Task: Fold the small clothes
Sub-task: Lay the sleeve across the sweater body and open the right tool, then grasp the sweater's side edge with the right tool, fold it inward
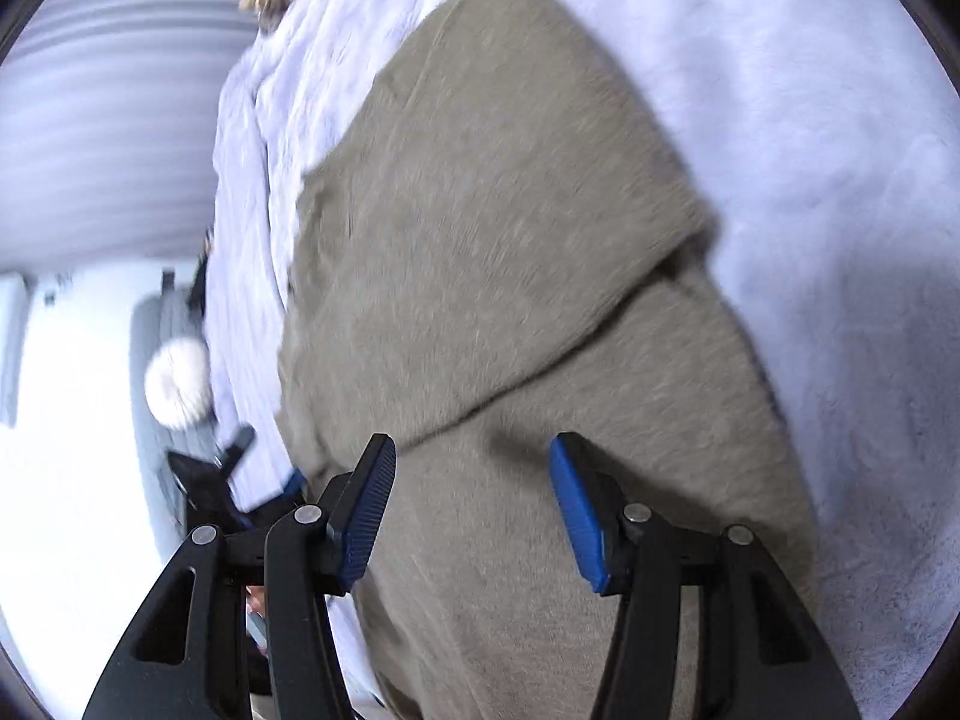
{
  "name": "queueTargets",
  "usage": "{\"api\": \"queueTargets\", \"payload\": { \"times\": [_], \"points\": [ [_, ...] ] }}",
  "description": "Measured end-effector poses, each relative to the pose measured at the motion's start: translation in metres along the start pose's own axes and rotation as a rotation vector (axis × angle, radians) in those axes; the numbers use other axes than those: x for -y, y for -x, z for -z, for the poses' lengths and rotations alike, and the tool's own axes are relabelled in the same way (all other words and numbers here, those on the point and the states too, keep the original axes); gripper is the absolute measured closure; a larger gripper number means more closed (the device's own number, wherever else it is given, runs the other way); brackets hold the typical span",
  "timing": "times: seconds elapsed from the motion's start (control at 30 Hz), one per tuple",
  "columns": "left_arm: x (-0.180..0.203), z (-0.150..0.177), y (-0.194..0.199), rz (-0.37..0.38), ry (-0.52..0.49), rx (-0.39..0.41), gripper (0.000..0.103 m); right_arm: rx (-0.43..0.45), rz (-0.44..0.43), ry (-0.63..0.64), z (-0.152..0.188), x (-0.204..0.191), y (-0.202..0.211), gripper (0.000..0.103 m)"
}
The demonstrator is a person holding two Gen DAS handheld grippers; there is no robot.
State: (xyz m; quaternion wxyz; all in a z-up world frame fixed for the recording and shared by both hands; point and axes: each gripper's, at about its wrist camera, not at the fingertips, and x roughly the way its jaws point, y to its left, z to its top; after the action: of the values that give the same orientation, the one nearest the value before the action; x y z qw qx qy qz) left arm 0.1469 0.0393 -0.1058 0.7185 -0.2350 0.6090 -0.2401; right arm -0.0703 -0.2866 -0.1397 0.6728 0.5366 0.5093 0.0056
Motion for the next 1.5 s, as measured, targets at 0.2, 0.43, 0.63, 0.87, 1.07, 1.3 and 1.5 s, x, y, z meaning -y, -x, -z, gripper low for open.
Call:
{"api": "queueTargets", "payload": {
  "times": [0.2, 0.43, 0.63, 0.87, 1.07, 1.3, 1.5],
  "points": [
    [0.013, -0.005, -0.004, -0.107, -0.042, -0.005, 0.062, 0.158, -0.072, -0.183, -0.023, 0.022, 0.012, 0.047],
    [0.017, 0.012, 0.02, -0.114, -0.126, 0.031, 0.098, 0.166, 0.035, 0.101, -0.043, -0.023, 0.041, 0.096],
    [0.003, 0.03, 0.001, -0.214, -0.151, -0.032, 0.098, 0.106, 0.161, 0.132, -0.056, 0.007, 0.037, 0.096],
    [0.007, 0.02, 0.017, -0.315, -0.176, 0.007, 0.077, 0.023, 0.176, 0.188, -0.033, 0.018, 0.058, 0.063],
    [0.016, 0.016, 0.052, -0.371, -0.193, 0.138, 0.02, 0.161, 0.18, 0.258, -0.044, -0.001, 0.095, 0.046],
    [0.017, 0.023, 0.03, -0.466, -0.206, 0.088, 0.02, 0.011, 0.076, 0.029, -0.104, 0.038, 0.048, 0.087],
    [0.011, 0.026, 0.011, -0.554, -0.232, 0.061, 0.02, 0.079, 0.365, 0.367, -0.084, -0.015, 0.058, 0.091]
  ]
}}
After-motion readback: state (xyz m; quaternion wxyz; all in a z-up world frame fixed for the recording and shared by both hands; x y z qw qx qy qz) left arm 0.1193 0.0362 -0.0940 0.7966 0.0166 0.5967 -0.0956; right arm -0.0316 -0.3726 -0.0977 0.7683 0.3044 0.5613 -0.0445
